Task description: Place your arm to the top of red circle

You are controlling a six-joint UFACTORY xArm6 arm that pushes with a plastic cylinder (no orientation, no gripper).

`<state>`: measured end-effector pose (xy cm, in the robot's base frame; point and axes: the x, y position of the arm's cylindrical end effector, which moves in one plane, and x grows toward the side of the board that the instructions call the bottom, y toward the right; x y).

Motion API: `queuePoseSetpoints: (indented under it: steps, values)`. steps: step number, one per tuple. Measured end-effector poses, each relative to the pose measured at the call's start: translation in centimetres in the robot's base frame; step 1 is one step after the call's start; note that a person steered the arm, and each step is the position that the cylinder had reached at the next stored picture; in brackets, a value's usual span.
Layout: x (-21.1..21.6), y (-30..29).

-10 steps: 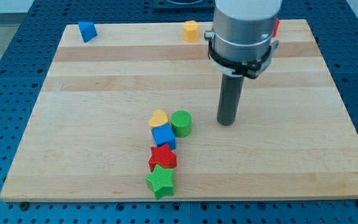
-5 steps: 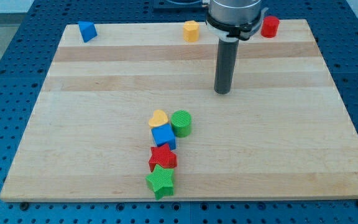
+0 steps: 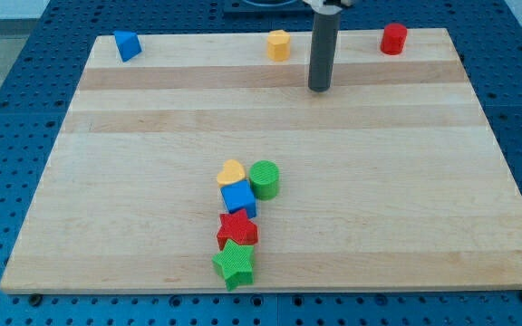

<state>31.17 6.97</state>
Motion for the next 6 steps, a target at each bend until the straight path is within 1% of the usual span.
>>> queuePoseSetpoints:
  steps: [3,6]
  values:
    - [-4.7,0.4]
    - [-7.6,0.4]
